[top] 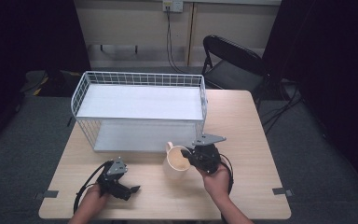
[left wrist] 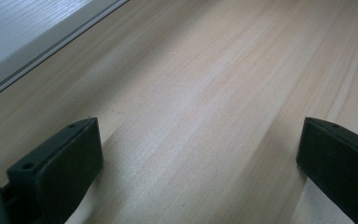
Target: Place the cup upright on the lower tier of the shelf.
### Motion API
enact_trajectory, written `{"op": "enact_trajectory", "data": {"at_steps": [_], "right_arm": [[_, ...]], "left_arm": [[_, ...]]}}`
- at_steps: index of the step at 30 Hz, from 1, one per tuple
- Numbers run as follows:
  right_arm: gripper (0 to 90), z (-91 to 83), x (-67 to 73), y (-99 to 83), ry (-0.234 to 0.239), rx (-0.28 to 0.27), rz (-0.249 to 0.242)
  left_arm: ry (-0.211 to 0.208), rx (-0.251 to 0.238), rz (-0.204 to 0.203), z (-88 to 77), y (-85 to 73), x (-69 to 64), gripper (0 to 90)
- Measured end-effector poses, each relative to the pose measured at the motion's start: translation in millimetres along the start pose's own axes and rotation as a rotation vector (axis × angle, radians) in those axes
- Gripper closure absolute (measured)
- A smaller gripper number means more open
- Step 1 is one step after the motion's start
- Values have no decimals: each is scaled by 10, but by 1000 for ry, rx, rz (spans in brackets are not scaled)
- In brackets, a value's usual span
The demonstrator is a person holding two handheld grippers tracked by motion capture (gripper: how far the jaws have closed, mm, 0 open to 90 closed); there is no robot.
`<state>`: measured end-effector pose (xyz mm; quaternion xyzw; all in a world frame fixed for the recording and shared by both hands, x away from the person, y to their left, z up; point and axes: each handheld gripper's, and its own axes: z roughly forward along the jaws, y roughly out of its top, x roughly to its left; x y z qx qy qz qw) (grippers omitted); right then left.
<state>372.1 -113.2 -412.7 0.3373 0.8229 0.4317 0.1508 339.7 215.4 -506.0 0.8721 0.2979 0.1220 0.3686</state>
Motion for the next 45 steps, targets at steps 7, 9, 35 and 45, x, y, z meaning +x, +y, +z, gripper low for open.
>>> {"op": "enact_trajectory", "data": {"at_steps": [7, 9, 35, 45], "right_arm": [[820, 87, 26, 69, -8, -4, 4], [820, 98, 31, 74, -10, -2, 4], [820, 364, 113, 210, -96, -9, -13], [820, 441, 134, 229, -127, -19, -16]], "left_arm": [[0, 0, 0, 0, 0, 0, 0], [0, 0, 0, 0, 0, 0, 0], [0, 0, 0, 0, 0, 0, 0], [0, 0, 0, 0, 0, 0, 0]]}}
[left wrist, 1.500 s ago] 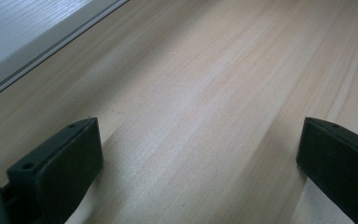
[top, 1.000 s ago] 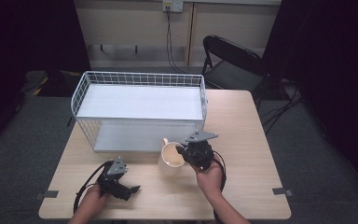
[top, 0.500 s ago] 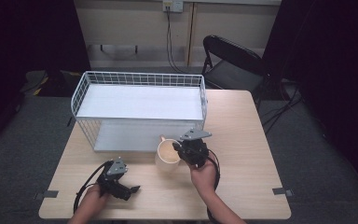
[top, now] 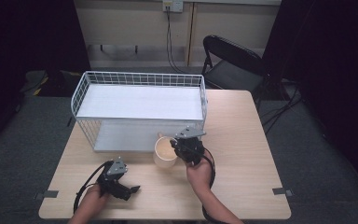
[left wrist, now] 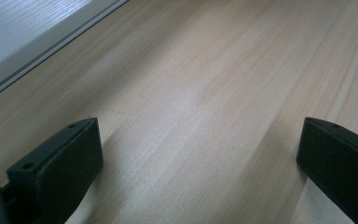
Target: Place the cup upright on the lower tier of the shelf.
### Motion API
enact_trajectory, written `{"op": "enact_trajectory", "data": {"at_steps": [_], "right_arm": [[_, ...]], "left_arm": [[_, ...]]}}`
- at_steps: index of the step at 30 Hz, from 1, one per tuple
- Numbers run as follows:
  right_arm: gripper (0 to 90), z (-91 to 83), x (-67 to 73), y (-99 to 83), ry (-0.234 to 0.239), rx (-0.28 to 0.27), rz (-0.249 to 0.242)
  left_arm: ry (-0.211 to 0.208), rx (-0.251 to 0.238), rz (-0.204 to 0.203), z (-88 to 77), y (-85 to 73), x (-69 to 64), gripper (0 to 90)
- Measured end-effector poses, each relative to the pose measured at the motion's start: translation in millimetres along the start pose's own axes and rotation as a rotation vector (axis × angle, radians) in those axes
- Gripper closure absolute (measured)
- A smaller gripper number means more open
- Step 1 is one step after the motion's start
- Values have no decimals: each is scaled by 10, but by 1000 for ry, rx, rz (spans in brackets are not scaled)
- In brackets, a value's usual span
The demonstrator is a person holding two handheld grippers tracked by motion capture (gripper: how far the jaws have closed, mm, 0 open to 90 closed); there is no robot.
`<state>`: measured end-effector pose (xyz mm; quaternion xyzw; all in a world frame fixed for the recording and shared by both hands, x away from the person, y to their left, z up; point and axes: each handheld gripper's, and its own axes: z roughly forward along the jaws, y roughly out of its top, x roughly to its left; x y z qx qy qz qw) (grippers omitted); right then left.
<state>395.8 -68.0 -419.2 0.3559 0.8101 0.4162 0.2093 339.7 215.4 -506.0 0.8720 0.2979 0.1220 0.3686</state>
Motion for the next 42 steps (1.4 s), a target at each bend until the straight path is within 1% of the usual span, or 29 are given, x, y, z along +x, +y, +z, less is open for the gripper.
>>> {"op": "enact_trajectory", "data": {"at_steps": [13, 14, 21, 22, 25, 26, 30, 39, 42], "right_arm": [[820, 85, 13, 6, -22, -8, -2], [820, 95, 19, 7, -31, -12, -5], [820, 133, 25, 0, -52, -20, -7], [820, 144, 25, 1, -63, -19, -10], [819, 157, 21, 4, -71, -19, -11], [819, 171, 15, 2, -83, -18, -15], [819, 196, 1, -10, -99, -14, -13], [819, 263, -1, 31, -114, -6, -20], [819, 286, 4, 41, -122, 0, -34]], "left_arm": [[0, 0, 0, 0, 0, 0, 0], [0, 0, 0, 0, 0, 0, 0], [-1, 5, 1, -2, 0, 1, 0], [-1, 5, 1, -2, 0, 1, 0], [-1, 5, 1, -2, 0, 1, 0], [-1, 5, 1, -2, 0, 1, 0], [-1, 5, 1, -2, 0, 1, 0], [-1, 5, 1, -2, -1, 1, 0], [-1, 5, 1, -2, -1, 1, 0]]}}
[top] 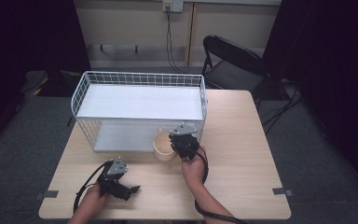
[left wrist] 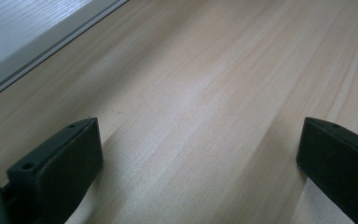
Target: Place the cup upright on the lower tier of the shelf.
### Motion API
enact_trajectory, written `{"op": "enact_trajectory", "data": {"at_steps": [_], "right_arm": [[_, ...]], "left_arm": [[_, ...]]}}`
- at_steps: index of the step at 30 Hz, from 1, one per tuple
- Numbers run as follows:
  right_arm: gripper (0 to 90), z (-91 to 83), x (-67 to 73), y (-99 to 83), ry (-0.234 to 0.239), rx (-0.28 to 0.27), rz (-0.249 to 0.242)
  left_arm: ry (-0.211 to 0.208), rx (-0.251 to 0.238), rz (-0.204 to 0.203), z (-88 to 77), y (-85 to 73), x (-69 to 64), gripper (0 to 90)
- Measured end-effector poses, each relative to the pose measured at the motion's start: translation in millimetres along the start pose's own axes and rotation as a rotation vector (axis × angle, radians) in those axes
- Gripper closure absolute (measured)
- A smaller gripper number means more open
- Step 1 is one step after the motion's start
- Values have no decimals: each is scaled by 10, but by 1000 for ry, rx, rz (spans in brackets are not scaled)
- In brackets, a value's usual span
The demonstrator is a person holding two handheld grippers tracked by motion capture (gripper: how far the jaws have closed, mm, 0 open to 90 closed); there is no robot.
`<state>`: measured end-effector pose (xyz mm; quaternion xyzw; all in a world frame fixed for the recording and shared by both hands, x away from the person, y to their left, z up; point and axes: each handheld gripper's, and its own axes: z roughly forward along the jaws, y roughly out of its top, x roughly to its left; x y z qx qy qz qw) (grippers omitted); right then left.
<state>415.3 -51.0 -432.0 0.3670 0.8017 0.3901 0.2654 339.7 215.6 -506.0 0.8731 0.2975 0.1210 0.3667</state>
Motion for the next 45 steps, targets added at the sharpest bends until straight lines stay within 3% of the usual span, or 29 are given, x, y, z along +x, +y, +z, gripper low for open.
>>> {"op": "enact_trajectory", "data": {"at_steps": [29, 35, 38, 45], "right_arm": [[817, 150, -38, 128, -23, 9, -3], [806, 160, -28, 130, -26, 0, 17], [732, 140, -13, 141, -26, -15, 17], [661, 86, -29, 165, -17, -37, 31]], "left_arm": [[0, 0, 0, 0, 0, 0, 0], [0, 0, 0, 0, 0, 0, 0], [0, 0, 0, 0, 0, 0, 0], [0, 0, 0, 0, 0, 0, 0]]}}
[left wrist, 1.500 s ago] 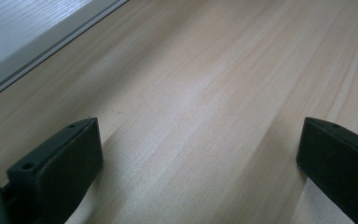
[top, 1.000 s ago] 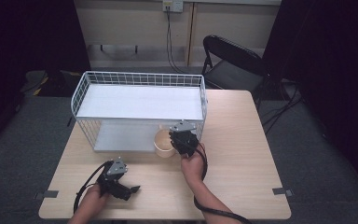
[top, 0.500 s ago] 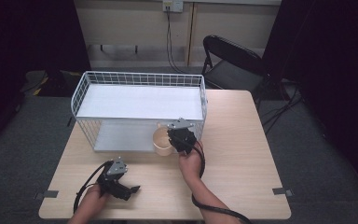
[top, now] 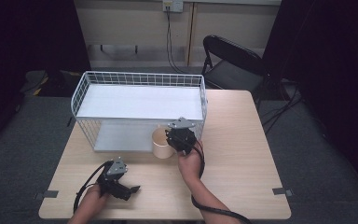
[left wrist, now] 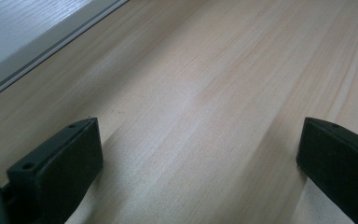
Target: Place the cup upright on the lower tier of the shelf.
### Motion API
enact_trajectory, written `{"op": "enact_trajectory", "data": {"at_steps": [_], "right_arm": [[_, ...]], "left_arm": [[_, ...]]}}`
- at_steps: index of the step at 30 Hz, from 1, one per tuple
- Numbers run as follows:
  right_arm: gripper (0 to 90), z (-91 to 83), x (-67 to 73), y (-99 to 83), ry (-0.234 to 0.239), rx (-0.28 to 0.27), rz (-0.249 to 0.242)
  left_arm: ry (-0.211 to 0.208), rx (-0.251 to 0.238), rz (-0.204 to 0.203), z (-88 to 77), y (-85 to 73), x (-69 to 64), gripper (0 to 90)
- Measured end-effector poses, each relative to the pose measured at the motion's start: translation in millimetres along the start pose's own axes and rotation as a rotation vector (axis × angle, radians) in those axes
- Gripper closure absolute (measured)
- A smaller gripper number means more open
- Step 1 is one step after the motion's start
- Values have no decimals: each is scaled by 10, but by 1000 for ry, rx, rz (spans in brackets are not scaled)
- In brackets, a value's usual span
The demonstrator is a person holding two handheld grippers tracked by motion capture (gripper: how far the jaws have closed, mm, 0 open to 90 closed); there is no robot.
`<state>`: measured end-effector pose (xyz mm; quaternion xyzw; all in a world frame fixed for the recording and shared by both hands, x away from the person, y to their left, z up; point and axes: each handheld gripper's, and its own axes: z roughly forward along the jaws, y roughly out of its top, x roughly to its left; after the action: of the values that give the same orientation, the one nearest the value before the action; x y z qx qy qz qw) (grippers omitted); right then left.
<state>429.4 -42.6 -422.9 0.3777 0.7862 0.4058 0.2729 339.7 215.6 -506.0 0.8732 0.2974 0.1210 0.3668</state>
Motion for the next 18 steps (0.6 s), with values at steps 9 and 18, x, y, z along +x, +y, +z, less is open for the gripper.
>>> {"op": "enact_trajectory", "data": {"at_steps": [9, 18], "right_arm": [[421, -137, -15, 19, 83, -16, 54], [230, -262, -21, -15, 144, -28, 77]], "left_arm": [[0, 0, 0, 0, 0, 0, 0], [0, 0, 0, 0, 0, 0, 0]]}}
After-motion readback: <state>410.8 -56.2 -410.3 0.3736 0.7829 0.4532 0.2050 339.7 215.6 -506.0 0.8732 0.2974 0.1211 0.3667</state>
